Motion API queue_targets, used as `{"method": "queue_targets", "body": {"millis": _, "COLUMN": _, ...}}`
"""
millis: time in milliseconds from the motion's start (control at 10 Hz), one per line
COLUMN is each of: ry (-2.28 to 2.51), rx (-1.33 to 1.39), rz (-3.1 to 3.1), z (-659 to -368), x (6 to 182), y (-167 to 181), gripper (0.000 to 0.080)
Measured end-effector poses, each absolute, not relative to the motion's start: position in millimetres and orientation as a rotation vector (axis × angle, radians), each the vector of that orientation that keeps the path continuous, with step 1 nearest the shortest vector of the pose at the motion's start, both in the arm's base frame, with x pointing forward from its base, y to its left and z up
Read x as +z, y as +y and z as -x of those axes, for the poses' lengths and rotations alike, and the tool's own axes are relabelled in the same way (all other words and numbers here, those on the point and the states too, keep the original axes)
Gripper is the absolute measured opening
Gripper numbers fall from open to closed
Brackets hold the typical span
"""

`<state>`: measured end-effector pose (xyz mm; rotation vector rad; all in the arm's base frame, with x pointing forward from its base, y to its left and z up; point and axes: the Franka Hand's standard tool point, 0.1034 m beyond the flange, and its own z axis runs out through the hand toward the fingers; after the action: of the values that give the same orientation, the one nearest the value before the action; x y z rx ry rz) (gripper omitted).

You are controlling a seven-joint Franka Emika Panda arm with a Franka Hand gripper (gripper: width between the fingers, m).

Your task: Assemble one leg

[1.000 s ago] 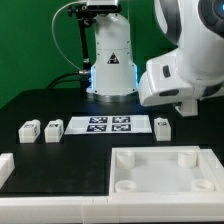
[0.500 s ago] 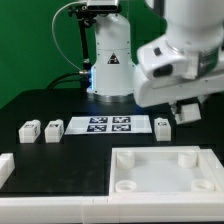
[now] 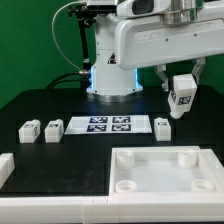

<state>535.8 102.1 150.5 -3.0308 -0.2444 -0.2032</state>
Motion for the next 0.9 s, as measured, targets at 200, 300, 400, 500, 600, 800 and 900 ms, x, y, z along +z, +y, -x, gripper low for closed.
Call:
{"method": "queue_targets", "body": {"millis": 200, "ry": -0.244, "rx": -0.596, "rz": 2.977, "z": -555, "x": 140.7, "y": 104, "gripper": 0.0291}}
{"method": "queue_targets", "body": {"millis": 300, "ry": -0.242, "rx": -0.704, "rz": 2.942, "z": -575, "x": 136.0, "y": 112, "gripper": 0.0291}}
{"method": "queue_targets", "body": {"millis": 400, "ry": -0.238, "rx": -0.830, "rz": 2.899, "z": -601, "x": 138.9, "y": 120, "gripper": 0.0291}}
{"method": "queue_targets", "body": {"millis": 500, "ry": -0.223, "rx": -1.010, "rz": 2.836, "z": -613, "x": 141.7, "y": 125, "gripper": 0.0291}}
{"method": "queue_targets", "body": {"millis": 600, "ry": -0.234, "rx": -0.965, "rz": 2.854, "z": -605, "x": 128.8, "y": 125, "gripper": 0.0291}}
{"method": "queue_targets", "body": {"millis": 800, "ry": -0.234, "rx": -0.947, "rz": 2.860, "z": -605, "x": 130.2, "y": 124, "gripper": 0.0291}}
{"method": "queue_targets", "body": {"millis": 900, "ry": -0.235, "rx": -0.943, "rz": 2.862, "z": -605, "x": 128.9, "y": 124, "gripper": 0.0291}}
